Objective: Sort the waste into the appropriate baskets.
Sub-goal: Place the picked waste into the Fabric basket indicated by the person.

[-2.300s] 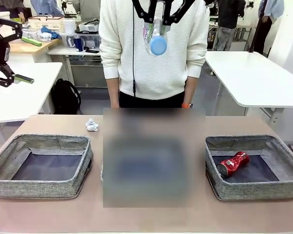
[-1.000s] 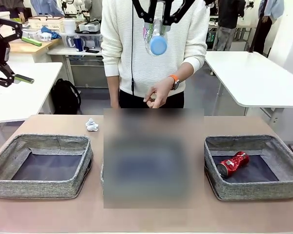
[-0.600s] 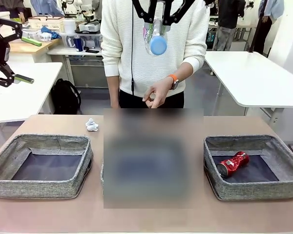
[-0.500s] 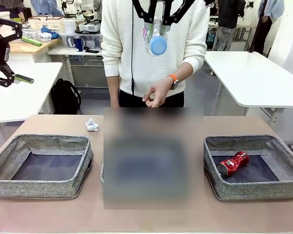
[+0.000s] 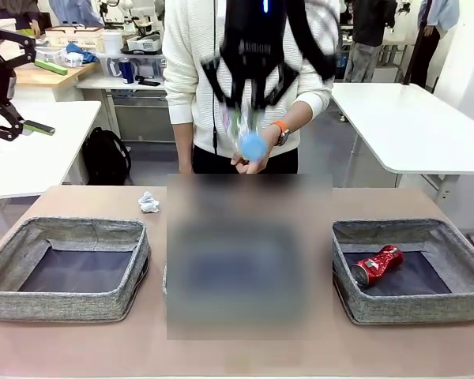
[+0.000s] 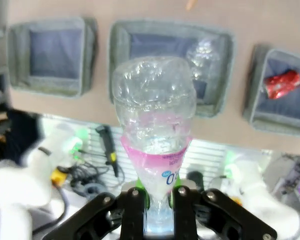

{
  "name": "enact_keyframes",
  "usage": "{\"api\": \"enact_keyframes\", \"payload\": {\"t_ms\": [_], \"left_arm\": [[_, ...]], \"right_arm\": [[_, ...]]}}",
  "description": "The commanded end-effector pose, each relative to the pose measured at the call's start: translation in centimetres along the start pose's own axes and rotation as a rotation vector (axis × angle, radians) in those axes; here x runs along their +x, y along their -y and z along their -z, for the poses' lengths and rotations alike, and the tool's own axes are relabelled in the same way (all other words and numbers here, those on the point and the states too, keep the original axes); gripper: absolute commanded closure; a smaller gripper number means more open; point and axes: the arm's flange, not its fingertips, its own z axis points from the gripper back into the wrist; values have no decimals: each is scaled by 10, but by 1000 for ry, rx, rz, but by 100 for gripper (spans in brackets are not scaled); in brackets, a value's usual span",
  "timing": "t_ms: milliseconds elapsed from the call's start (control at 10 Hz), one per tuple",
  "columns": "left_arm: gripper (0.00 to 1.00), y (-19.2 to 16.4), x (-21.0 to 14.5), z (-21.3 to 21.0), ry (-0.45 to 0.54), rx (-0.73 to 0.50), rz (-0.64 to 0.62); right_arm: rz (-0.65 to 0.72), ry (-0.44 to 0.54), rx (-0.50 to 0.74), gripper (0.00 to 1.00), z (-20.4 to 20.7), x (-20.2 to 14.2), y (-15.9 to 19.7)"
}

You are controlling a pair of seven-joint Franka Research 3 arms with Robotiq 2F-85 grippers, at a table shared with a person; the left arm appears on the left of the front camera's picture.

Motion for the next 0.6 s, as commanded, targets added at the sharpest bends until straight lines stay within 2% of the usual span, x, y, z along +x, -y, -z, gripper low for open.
{"api": "enact_keyframes", "payload": {"t_ms": [0,100,200,400,500], "left_arm": [[0,0,-1,-2,-9,7,9],[0,0,-1,-2,-9,7,9],[0,0,-1,-2,-9,7,9],[0,0,-1,-2,-9,7,9],[0,0,-1,-2,-9,7,9]], "right_arm": [[-106,-56,45,81,74,-18,22],[-158,-78,90,81,104,-17,25],[-316,-152,250,81,128,-19,28],[-254,-95,156,81,171,-11,34],[-246,-60,113,81,176,-9,31]]}}
